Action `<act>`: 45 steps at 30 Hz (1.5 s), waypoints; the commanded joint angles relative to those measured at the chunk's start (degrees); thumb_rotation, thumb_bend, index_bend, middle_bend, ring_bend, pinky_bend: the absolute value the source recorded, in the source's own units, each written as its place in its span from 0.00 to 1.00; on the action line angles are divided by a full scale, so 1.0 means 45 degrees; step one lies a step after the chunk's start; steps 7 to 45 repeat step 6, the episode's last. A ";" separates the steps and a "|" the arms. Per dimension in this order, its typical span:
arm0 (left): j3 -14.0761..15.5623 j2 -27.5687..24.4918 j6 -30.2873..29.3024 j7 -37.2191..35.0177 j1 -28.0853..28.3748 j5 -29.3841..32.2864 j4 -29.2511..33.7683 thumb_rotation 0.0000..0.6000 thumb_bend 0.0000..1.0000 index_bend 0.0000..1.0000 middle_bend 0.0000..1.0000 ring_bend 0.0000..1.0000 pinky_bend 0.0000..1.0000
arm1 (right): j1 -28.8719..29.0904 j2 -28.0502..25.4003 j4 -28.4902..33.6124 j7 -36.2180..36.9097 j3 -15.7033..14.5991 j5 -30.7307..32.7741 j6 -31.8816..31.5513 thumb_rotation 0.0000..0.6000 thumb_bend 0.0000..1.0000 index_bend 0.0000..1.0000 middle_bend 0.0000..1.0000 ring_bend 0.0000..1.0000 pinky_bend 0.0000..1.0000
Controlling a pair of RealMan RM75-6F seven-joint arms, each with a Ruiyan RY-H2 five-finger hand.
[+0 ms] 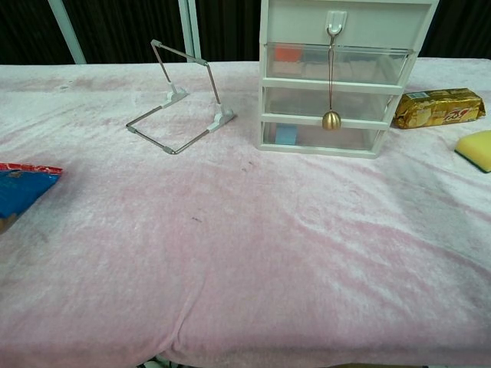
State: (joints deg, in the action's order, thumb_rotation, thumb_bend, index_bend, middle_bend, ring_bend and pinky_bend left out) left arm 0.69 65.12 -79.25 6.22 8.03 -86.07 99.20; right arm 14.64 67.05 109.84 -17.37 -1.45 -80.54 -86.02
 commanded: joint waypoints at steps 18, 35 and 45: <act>0.0043 0.0012 0.0017 0.0157 0.0009 -0.0072 -0.0063 1.00 0.00 0.00 0.00 0.00 0.00 | -0.1432 -0.0290 -0.3160 0.1137 -0.0840 -0.2451 -0.1803 1.00 0.07 0.00 0.00 0.00 0.03; 0.0043 0.0012 0.0017 0.0157 0.0009 -0.0072 -0.0063 1.00 0.00 0.00 0.00 0.00 0.00 | -0.1432 -0.0290 -0.3160 0.1137 -0.0840 -0.2451 -0.1803 1.00 0.07 0.00 0.00 0.00 0.03; 0.0043 0.0012 0.0017 0.0157 0.0009 -0.0072 -0.0063 1.00 0.00 0.00 0.00 0.00 0.00 | -0.1432 -0.0290 -0.3160 0.1137 -0.0840 -0.2451 -0.1803 1.00 0.07 0.00 0.00 0.00 0.03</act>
